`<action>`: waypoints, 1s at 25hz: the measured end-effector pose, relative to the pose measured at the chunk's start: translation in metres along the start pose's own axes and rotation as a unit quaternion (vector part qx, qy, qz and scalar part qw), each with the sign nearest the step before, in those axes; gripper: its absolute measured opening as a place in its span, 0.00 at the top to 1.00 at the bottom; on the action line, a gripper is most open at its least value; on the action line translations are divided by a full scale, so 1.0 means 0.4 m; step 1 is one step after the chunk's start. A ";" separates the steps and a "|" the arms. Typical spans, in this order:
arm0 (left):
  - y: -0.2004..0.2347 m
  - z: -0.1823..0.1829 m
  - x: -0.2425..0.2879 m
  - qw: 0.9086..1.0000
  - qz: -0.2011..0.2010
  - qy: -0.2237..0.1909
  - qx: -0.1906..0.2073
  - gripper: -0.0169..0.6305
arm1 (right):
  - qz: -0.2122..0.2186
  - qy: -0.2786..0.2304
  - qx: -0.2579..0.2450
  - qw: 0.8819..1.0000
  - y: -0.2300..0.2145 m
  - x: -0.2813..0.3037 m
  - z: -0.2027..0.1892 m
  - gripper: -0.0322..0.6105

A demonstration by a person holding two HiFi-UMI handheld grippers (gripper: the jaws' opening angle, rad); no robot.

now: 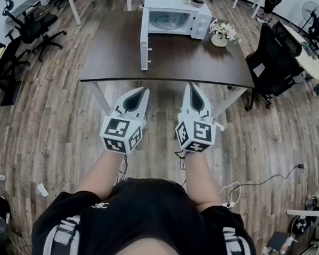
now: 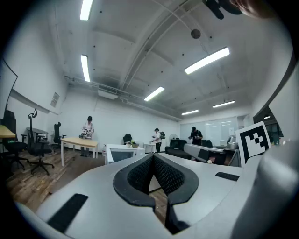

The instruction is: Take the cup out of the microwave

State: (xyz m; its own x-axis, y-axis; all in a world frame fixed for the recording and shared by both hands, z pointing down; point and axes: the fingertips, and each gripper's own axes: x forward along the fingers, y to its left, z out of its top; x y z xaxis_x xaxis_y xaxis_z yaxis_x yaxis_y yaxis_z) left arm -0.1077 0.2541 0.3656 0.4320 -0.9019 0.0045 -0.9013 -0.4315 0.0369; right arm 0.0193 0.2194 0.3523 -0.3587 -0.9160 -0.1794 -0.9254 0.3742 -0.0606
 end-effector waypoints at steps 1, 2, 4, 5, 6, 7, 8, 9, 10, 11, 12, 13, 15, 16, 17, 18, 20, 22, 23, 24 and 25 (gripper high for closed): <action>0.002 0.004 0.001 1.000 0.000 -0.001 0.001 0.97 | 0.001 -0.001 0.003 1.000 0.003 0.002 0.000 0.95; 0.005 0.007 0.001 1.000 -0.001 -0.003 0.002 0.97 | 0.001 -0.002 0.005 1.000 0.006 0.004 0.000 0.95; 0.011 0.012 0.001 1.000 -0.002 -0.005 0.003 0.97 | 0.002 -0.005 0.011 1.000 0.012 0.007 0.002 0.95; 0.015 0.013 0.001 1.000 -0.002 -0.005 0.003 0.97 | 0.003 -0.007 0.013 1.000 0.016 0.009 0.004 0.95; 0.021 0.014 0.001 1.000 -0.003 -0.006 0.002 0.97 | 0.003 -0.010 0.015 1.000 0.021 0.012 0.006 0.95; 0.028 0.014 0.001 1.000 -0.004 -0.006 0.002 0.97 | 0.003 -0.012 0.015 1.000 0.027 0.016 0.008 0.95; 0.035 0.014 0.000 1.000 -0.006 -0.006 0.001 0.97 | 0.002 -0.013 0.014 1.000 0.034 0.020 0.009 0.95; 0.041 0.014 0.000 1.000 -0.008 -0.007 0.000 0.97 | 0.001 -0.013 0.013 1.000 0.040 0.023 0.008 0.95; 0.047 0.013 0.000 1.000 -0.010 -0.007 -0.001 0.97 | 0.000 -0.013 0.011 1.000 0.046 0.027 0.006 0.95; 0.052 0.011 0.000 1.000 -0.014 -0.007 -0.002 0.97 | -0.001 -0.012 0.010 1.000 0.051 0.030 0.003 0.95; 0.057 0.007 0.000 1.000 -0.018 -0.006 -0.002 0.97 | -0.004 -0.011 0.008 1.000 0.057 0.033 0.000 0.95; 0.063 0.003 0.000 1.000 -0.022 -0.005 -0.002 0.97 | -0.007 -0.011 0.006 1.000 0.062 0.035 -0.005 0.95; 0.075 -0.009 -0.004 1.000 -0.029 -0.001 0.002 0.97 | -0.016 -0.008 0.003 1.000 0.076 0.039 -0.017 0.95; 0.081 -0.016 -0.006 0.999 -0.032 0.001 0.004 0.97 | -0.020 -0.006 0.003 1.000 0.082 0.041 -0.024 0.95; 0.087 -0.021 -0.007 0.999 -0.035 0.003 0.006 0.97 | -0.024 -0.005 0.004 1.000 0.087 0.042 -0.029 0.95; 0.093 -0.025 -0.005 0.999 -0.037 0.005 0.006 0.97 | -0.027 -0.005 0.004 1.000 0.090 0.044 -0.031 0.95; 0.101 -0.026 0.005 0.999 -0.040 0.007 0.007 0.97 | -0.031 -0.006 0.004 1.000 0.088 0.051 -0.032 0.95; 0.109 -0.026 0.019 0.999 -0.042 0.006 0.008 0.97 | -0.034 -0.008 0.005 0.999 0.081 0.060 -0.035 0.95; 0.113 -0.028 0.026 0.999 -0.043 0.006 0.008 0.97 | -0.035 -0.009 0.006 0.999 0.078 0.066 -0.038 0.95; 0.119 -0.032 0.032 0.999 -0.044 0.005 0.009 0.97 | -0.035 -0.009 0.006 0.999 0.075 0.073 -0.043 0.95; 0.125 -0.037 0.040 0.999 -0.044 0.003 0.010 0.97 | -0.035 -0.009 0.006 0.999 0.071 0.083 -0.050 0.95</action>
State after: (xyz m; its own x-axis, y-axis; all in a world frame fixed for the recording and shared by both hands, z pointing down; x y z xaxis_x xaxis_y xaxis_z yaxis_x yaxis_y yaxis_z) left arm -0.1452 0.2185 0.3822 0.5093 -0.8605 0.0090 -0.8605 -0.5091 0.0184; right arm -0.0214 0.1969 0.3641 -0.2903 -0.9373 -0.1929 -0.9466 0.3108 -0.0856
